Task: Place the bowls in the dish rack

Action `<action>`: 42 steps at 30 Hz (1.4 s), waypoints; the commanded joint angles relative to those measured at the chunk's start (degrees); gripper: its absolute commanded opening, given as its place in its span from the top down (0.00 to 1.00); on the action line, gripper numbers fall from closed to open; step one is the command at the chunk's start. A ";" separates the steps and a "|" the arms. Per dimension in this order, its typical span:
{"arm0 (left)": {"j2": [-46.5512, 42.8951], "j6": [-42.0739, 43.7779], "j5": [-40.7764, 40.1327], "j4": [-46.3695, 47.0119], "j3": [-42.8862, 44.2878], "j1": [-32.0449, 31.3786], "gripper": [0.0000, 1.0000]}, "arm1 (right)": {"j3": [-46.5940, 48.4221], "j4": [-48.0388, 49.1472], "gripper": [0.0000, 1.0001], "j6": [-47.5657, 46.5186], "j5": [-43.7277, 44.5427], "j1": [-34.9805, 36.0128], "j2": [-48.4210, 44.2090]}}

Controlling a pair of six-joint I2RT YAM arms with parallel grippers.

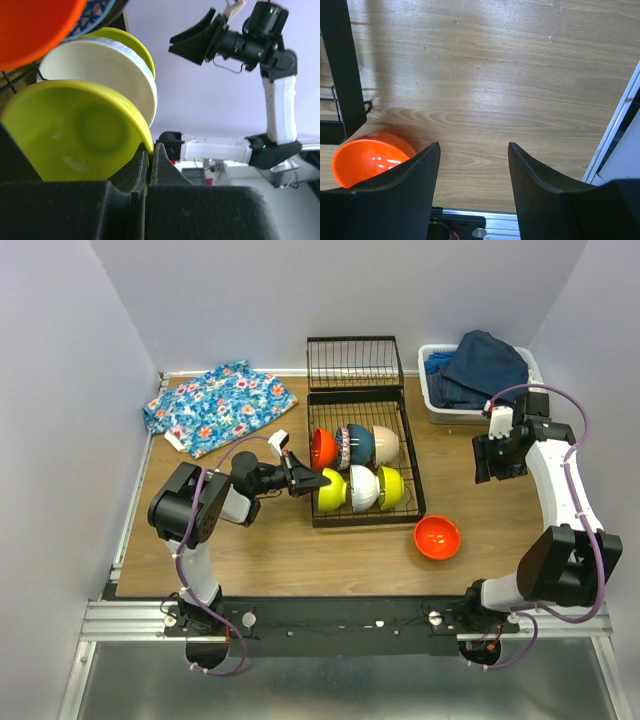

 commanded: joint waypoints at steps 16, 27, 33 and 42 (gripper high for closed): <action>4.34 -4.40 -4.12 21.37 1.09 -2.44 1.00 | -3.95 -0.97 0.35 -0.83 1.76 -0.26 -1.49; 7.85 -6.86 -6.74 21.54 1.36 -3.93 1.00 | -4.04 -0.80 0.35 -1.09 2.11 -0.26 -0.61; 6.27 -7.13 -12.72 19.11 -3.90 -4.73 1.00 | -3.69 -1.94 0.35 -1.45 2.64 -0.26 0.53; 4.16 -0.63 -12.73 10.13 -4.02 -4.02 0.60 | -3.25 -1.33 0.35 -1.10 2.02 -0.26 1.06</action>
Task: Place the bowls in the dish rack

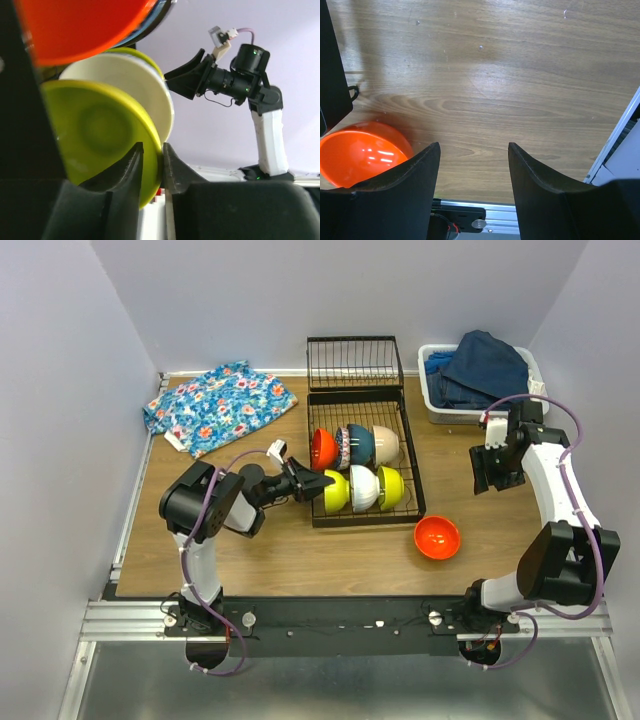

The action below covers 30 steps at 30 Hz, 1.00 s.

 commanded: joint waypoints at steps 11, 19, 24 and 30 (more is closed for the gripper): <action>-13.73 22.94 5.87 -24.25 2.45 3.82 0.01 | 0.86 -2.07 0.35 -0.97 -0.76 -0.26 -0.54; -30.59 64.29 4.13 -78.83 11.15 7.60 0.01 | 3.31 -1.90 0.35 -1.93 -2.60 -0.26 0.25; -42.29 88.15 -6.41 -99.50 17.65 7.78 0.01 | 3.32 -1.55 0.35 -2.99 -3.57 -0.26 -0.80; -52.33 104.74 -12.85 -103.96 21.41 -0.44 0.01 | -0.37 -0.40 0.34 0.59 -4.63 -0.35 -6.07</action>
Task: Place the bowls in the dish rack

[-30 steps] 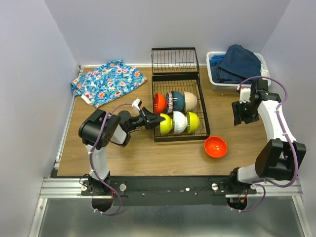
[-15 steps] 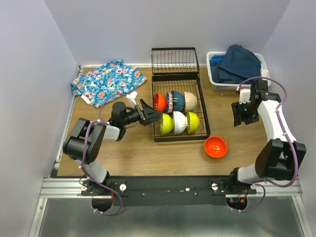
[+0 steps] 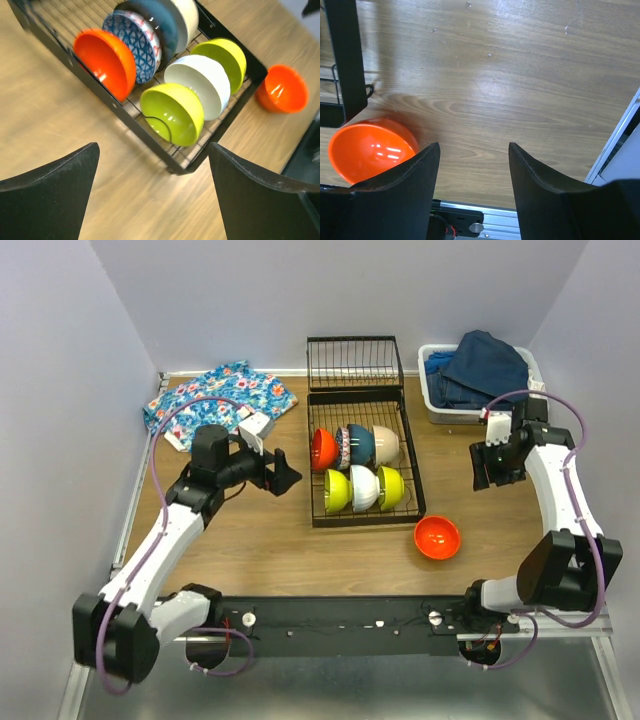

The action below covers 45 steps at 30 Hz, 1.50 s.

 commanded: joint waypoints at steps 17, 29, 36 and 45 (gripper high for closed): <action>37.29 45.79 -20.85 -27.33 39.18 -54.47 0.55 | -1.97 2.86 0.00 14.78 0.37 -11.95 -21.37; 51.71 47.91 -22.97 -22.76 46.40 -60.98 0.41 | -1.70 0.05 0.00 11.87 -0.77 -12.65 -25.07; 55.67 47.12 -22.97 -19.86 48.95 -61.16 0.41 | -1.88 0.49 0.00 11.70 -1.21 -12.83 -24.19; 60.85 47.03 -24.29 -18.53 51.85 -61.16 0.81 | -2.41 1.37 0.00 11.96 -1.56 -13.09 -23.40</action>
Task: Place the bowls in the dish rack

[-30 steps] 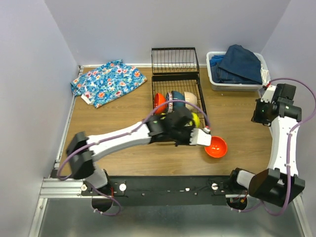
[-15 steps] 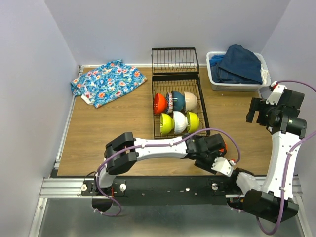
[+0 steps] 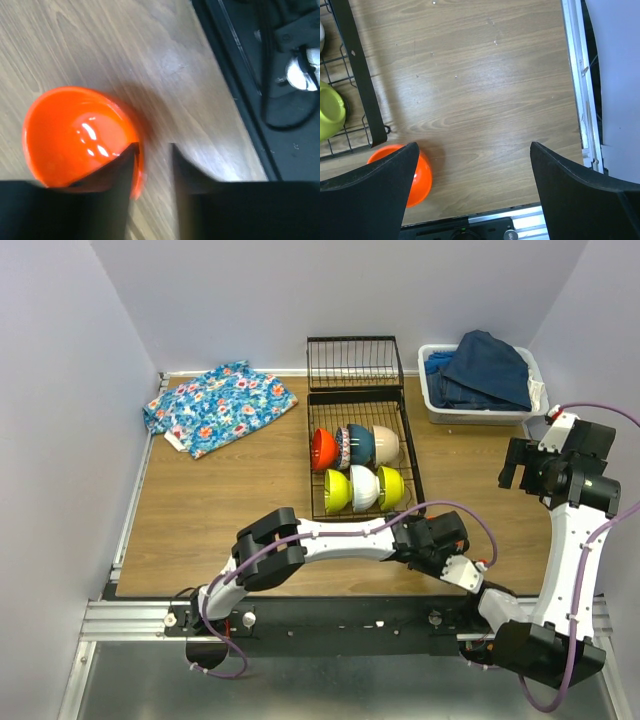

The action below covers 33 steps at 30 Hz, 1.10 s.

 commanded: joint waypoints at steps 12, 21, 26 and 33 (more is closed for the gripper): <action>-16.96 -10.56 10.31 -21.19 7.30 0.95 1.00 | 5.29 -0.62 0.00 0.73 -3.26 -0.75 4.84; -33.48 -21.45 23.12 -21.66 5.03 22.91 1.00 | 7.32 -0.09 0.00 1.79 -10.11 -0.75 10.28; -39.37 -47.49 30.07 -4.20 -4.27 49.15 1.00 | 6.09 0.35 0.00 1.88 -14.94 -0.75 12.66; -47.12 -83.87 42.19 39.28 -31.76 65.98 1.00 | 5.91 -0.80 0.00 -1.55 -8.90 -0.75 16.70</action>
